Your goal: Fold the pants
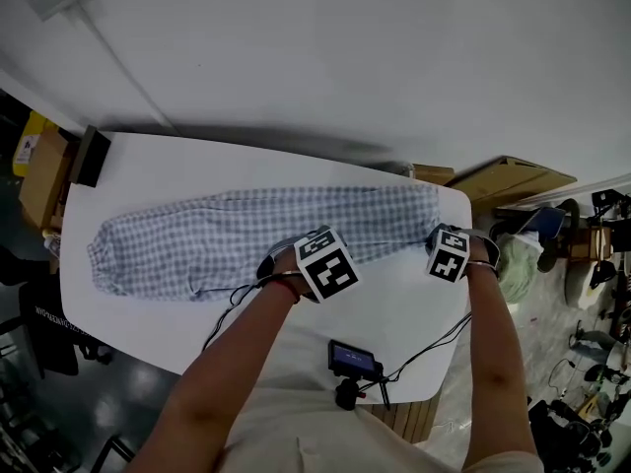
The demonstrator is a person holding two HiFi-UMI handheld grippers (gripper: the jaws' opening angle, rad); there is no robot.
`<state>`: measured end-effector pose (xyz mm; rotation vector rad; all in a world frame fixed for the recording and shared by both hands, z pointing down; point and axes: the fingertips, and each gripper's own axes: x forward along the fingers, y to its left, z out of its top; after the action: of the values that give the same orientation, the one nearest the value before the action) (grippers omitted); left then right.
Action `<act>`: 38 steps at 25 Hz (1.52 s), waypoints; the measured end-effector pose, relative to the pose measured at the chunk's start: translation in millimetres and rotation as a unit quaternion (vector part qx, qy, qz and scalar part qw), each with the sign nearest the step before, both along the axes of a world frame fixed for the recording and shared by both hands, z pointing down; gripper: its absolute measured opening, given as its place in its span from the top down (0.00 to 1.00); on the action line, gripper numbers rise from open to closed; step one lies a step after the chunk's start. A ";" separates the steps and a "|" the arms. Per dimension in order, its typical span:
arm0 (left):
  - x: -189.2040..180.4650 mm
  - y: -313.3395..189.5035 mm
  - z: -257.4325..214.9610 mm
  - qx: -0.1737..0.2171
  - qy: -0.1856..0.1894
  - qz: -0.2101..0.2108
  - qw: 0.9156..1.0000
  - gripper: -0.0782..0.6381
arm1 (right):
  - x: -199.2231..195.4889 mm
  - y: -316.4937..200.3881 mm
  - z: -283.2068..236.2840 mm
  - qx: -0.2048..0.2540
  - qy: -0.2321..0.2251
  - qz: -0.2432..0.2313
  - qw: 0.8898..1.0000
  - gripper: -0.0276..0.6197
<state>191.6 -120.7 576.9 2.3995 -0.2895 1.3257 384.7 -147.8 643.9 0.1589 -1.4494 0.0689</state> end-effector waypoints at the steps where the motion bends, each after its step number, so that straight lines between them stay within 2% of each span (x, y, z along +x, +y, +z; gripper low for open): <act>1: -1.9 -0.1 -0.4 -0.001 -0.001 -0.002 1.000 0.77 | 0.3 1.1 2.5 -0.001 -0.001 0.009 1.000 0.92; 8: -12.9 2.3 -6.2 -0.005 0.004 -0.013 1.000 0.75 | 5.9 2.0 -3.4 0.005 -0.046 0.109 0.993 0.87; 12: -15.3 4.7 -11.3 0.000 0.006 -0.012 1.000 0.75 | 10.4 2.7 -9.6 0.019 -0.060 0.145 0.987 0.85; 16: -16.3 7.7 -14.5 0.002 0.009 -0.015 1.000 0.75 | 14.1 10.2 -13.1 0.015 -0.063 0.174 0.983 0.67; 17: -16.6 8.7 -14.8 0.001 0.010 -0.016 1.000 0.75 | 18.1 11.8 -13.9 0.017 -0.061 0.183 0.981 0.65; 20: -18.9 12.5 -16.0 0.000 0.011 -0.022 1.000 0.75 | 27.0 17.0 -20.7 0.030 -0.072 0.211 0.974 0.66; 22: -21.3 16.2 -17.6 0.002 0.013 -0.028 1.000 0.75 | 19.5 17.7 -30.7 0.045 -0.098 0.214 0.971 0.70; 26: -34.5 26.6 -25.1 0.002 0.028 -0.056 0.998 0.75 | -28.2 12.7 -61.5 0.081 -0.151 0.180 0.969 0.82; 29: -60.3 32.0 -33.2 0.011 0.032 -0.086 0.996 0.75 | -87.5 11.2 -86.3 0.088 -0.187 0.123 0.971 0.89; 33: -105.5 36.9 -47.9 0.018 0.046 -0.149 0.988 0.76 | -167.4 12.4 -110.1 0.087 -0.214 0.047 0.972 0.92; 38: -167.5 50.4 -62.4 0.041 0.049 -0.213 0.975 0.81 | -271.0 22.7 -130.2 0.082 -0.245 -0.028 0.966 0.93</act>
<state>24.1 -70.3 514.5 2.2846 -0.7927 1.0142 113.7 -125.1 513.7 0.2482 -1.9538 -0.0652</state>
